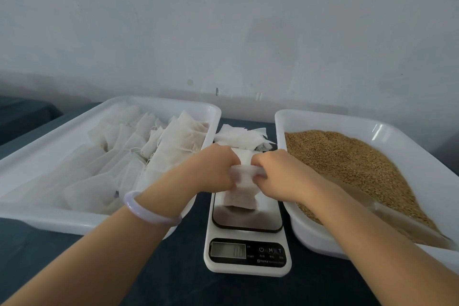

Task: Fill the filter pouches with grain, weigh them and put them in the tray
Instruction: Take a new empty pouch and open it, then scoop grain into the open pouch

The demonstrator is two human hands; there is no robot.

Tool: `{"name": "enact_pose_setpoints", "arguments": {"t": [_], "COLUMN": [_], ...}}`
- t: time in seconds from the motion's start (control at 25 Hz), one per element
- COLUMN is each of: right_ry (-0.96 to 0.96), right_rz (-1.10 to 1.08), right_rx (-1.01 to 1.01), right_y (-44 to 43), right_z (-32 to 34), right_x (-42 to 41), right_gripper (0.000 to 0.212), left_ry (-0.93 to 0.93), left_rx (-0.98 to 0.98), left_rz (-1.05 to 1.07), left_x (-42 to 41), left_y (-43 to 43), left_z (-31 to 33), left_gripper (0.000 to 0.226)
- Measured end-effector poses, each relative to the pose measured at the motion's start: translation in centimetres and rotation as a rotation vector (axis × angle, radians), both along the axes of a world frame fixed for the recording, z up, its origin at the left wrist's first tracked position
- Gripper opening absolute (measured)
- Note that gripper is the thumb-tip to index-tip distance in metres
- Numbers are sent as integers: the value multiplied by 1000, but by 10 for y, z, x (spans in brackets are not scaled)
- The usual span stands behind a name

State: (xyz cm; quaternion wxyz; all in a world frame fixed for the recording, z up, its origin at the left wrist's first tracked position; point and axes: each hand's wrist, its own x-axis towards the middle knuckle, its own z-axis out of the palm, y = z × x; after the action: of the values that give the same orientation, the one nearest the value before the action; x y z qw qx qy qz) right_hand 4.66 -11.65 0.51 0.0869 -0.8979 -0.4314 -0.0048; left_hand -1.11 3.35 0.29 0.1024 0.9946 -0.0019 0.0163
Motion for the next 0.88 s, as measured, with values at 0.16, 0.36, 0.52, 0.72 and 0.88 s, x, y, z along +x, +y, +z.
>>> {"name": "enact_pose_setpoints", "arguments": {"t": [0.16, 0.36, 0.52, 0.72, 0.88], "right_ry": [46, 49, 14, -6, 33], "right_rz": [5, -2, -2, 3, 4], "right_rx": [90, -84, -140, -132, -25], "right_y": [-3, 4, 12, 11, 8], "right_z": [-7, -8, -9, -14, -15], "right_x": [4, 1, 1, 2, 3], "right_gripper": [14, 16, 5, 11, 18], "left_ry": [-26, -10, 63, 52, -14], "left_rx": [6, -20, 71, 54, -146], "left_rz": [-54, -57, -114, -105, -112], "left_x": [2, 0, 4, 6, 1], "left_y": [2, 1, -4, -7, -5], "left_z": [-2, -3, -4, -5, -7], "left_gripper": [38, 24, 6, 10, 13]}}
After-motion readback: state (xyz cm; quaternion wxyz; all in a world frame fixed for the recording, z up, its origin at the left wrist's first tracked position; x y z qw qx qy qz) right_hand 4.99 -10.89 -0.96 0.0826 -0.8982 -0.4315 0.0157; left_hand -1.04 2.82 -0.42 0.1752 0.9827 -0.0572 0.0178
